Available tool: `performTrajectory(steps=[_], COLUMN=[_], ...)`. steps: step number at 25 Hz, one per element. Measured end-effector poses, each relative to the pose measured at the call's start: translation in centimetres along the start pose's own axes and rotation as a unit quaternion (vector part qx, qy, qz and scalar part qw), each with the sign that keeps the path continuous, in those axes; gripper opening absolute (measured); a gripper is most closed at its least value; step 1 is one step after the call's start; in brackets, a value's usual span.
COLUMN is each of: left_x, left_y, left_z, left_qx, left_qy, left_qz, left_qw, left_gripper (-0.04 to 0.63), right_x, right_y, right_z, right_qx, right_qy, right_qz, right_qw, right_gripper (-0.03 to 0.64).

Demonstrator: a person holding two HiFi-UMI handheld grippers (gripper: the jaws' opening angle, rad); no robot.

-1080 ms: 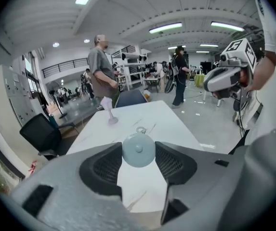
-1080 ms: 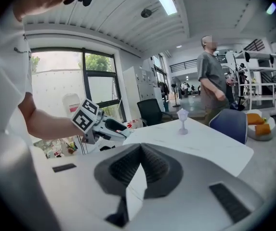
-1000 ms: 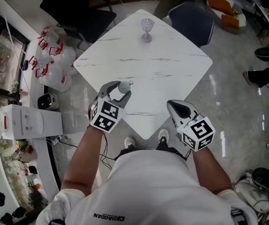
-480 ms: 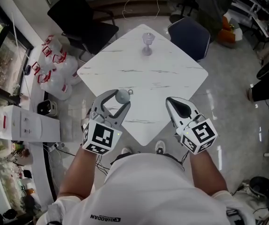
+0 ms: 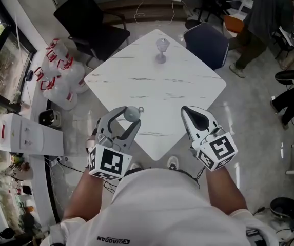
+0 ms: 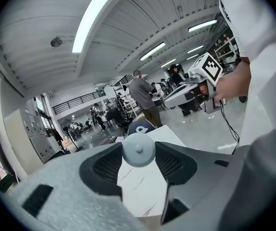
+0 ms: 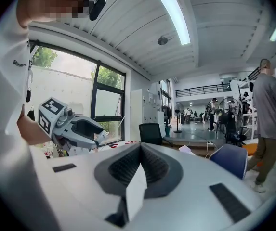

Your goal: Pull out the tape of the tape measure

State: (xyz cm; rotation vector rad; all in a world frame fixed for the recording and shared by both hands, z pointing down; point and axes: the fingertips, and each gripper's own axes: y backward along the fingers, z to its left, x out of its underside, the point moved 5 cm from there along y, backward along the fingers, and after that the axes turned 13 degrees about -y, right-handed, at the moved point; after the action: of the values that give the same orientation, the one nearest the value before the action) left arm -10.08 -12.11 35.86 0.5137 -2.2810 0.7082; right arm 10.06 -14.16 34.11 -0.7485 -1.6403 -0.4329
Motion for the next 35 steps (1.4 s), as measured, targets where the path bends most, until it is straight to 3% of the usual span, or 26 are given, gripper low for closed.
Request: performTrajectory(steps=[23,35], left_x=[-0.5,-2.5], left_y=[-0.6,-1.6], left_z=[0.2,-1.0], left_qx=[0.002,0.015], left_qy=[-0.03,-0.072], left_qz=[-0.009,-0.026], left_qw=[0.9995,0.9969], left_gripper=[0.222,0.222], right_x=[-0.7,-0.7], right_y=[0.0,-2.1], right_z=[-0.5,3.9], right_qx=[-0.005,-0.096], right_qy=[-0.014,-0.064], right_qz=[-0.011,-0.005], right_qw=[1.0,0.993], right_gripper=[0.051,0.052])
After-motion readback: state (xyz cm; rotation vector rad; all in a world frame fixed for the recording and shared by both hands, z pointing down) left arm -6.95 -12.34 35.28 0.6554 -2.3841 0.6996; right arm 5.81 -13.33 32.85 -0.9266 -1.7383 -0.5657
